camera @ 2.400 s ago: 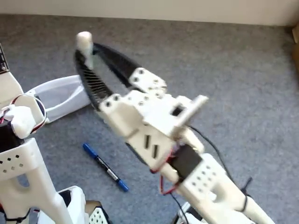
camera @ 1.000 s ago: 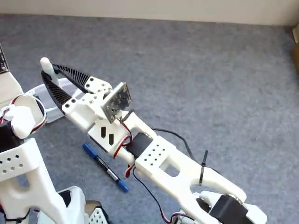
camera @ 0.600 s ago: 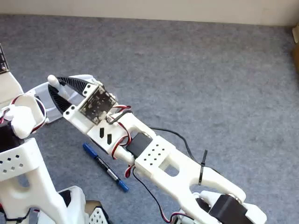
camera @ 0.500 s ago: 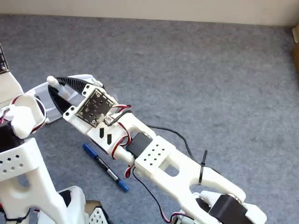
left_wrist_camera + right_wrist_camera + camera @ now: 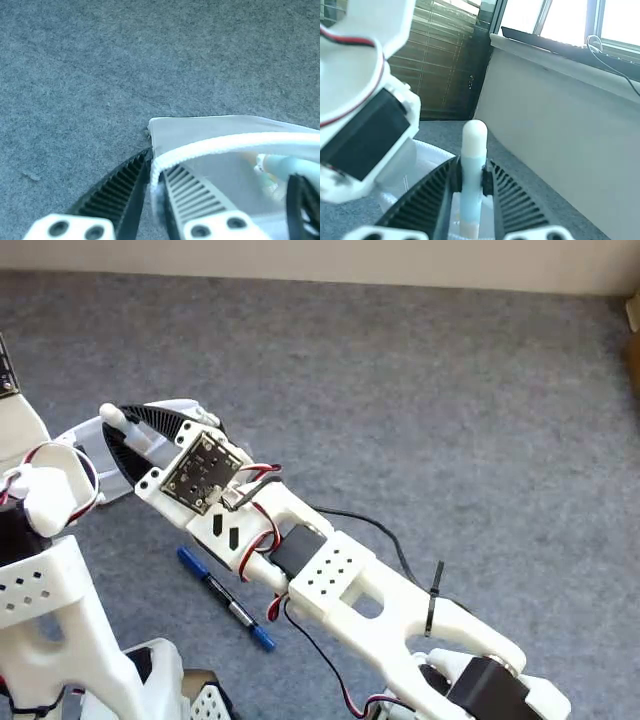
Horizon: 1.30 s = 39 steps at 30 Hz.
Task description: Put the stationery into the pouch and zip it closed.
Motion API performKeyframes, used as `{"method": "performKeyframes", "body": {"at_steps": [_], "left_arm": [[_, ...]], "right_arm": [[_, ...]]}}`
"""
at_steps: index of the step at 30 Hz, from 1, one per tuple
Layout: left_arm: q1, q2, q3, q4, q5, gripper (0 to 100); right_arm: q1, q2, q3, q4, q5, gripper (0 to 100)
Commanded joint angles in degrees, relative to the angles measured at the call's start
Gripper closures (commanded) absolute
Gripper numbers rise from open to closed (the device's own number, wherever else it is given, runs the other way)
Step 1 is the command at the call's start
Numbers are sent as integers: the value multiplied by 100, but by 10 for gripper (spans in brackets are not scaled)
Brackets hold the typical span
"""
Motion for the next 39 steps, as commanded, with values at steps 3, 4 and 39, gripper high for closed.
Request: {"method": "performKeyframes", "body": {"at_steps": [3, 4, 39], "left_arm": [[-40, -75, 4, -88, 53, 992], [-40, -75, 4, -88, 53, 992], [-1314, -84, -365, -97, 62, 992]], "right_arm": [[-180, -127, -84, 31, 62, 855], [-180, -127, -84, 31, 62, 844], [989, -1727, -2211, 4857, -1134, 842]]}}
